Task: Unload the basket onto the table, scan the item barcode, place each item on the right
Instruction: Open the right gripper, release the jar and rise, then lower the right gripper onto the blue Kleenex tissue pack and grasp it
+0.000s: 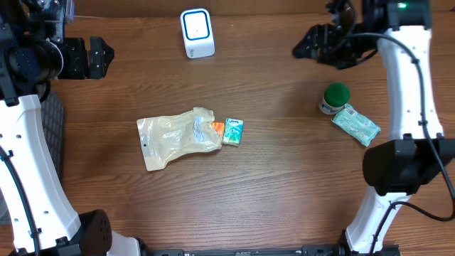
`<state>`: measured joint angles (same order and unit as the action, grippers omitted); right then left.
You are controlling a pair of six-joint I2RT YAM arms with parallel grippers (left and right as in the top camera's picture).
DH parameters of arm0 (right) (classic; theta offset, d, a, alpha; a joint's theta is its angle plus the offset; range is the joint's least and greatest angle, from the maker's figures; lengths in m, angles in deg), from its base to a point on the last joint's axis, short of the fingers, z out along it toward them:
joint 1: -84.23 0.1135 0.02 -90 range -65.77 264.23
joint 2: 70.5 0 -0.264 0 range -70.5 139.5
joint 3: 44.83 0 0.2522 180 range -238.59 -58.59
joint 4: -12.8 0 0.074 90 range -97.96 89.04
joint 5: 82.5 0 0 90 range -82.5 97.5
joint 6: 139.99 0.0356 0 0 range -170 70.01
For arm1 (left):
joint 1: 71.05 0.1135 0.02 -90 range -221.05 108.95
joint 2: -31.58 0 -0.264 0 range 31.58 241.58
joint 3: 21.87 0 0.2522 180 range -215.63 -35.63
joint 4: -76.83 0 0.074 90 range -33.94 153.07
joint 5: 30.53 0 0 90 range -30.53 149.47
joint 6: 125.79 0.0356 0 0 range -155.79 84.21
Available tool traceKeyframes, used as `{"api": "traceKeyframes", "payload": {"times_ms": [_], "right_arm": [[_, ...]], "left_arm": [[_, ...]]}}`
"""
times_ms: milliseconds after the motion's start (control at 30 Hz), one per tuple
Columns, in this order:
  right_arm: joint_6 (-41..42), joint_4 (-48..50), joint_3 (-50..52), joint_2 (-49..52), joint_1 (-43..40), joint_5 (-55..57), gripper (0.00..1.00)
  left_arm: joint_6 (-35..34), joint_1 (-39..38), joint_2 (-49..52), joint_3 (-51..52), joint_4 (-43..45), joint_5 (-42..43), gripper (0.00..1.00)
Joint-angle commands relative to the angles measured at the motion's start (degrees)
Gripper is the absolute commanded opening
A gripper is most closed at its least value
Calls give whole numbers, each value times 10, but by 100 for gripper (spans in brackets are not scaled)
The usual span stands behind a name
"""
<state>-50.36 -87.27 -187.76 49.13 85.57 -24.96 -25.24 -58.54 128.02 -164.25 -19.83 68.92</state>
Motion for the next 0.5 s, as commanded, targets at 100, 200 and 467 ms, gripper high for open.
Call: {"api": "traceKeyframes", "payload": {"times_ms": [100, 200, 467], "right_arm": [[28, 17, 76, -5, 99, 29, 52], [82, 52, 131, -5, 146, 89, 40], [153, 153, 260, -5, 228, 123, 26]], "left_arm": [[8, 2, -2, 0, 1, 7, 100], [8, 2, -2, 0, 1, 7, 99], [8, 2, -2, 0, 1, 7, 100]]}}
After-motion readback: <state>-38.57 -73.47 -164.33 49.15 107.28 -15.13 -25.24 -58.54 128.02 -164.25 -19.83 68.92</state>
